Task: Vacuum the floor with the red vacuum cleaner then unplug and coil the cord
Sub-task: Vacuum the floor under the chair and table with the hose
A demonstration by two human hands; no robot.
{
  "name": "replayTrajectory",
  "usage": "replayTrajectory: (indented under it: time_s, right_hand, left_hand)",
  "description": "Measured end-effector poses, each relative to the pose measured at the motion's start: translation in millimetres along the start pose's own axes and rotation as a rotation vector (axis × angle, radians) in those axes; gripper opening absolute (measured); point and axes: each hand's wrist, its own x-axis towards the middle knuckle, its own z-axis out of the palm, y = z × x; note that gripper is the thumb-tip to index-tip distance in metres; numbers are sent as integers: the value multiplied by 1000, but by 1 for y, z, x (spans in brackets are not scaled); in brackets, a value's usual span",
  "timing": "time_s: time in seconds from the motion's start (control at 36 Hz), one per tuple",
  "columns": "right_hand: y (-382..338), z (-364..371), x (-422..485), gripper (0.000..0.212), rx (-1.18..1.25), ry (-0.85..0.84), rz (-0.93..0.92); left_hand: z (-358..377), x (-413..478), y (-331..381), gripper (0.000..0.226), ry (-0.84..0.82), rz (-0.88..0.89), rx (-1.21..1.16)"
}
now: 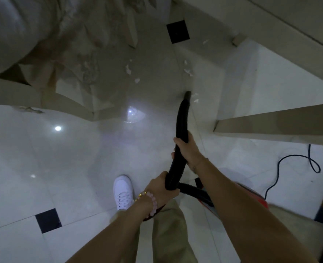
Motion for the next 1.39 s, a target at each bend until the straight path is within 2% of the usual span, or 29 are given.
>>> replayTrajectory:
  time_s: [0.14,0.25,0.36,0.58,0.67,0.94,1.11,1.39]
  right_hand:
    - [5,9,-11,52,-70,-55,-18]
    - [6,12,-16,46,-69,-35,-27]
    - [9,8,-20,42,-13,31,-24]
    - [18,-4,-31,36,55,104,18]
    - [25,-5,-36,35,43,92,18]
    - [33,2,-39,35,50,84,-11]
    - [25,-5,-30,38,54,74,-3]
    - [11,-16,-15,43,119,141,35]
  left_hand:
    - [6,-13,-2,45,6,-29,34]
    - [8,-16,-2,30,-12,-31,7]
    - [4,-20,-4,41,9,-11,-20]
    - [8,-29,-4,33,-44,-22,22]
    - [14,-33,-7,16,-70,-26,-2]
    - [19,-36,-14,24,-33,-9,-28]
    - [16,-29,-9,17,4,45,-47]
    - [11,-9,-2,23,7,81,-51]
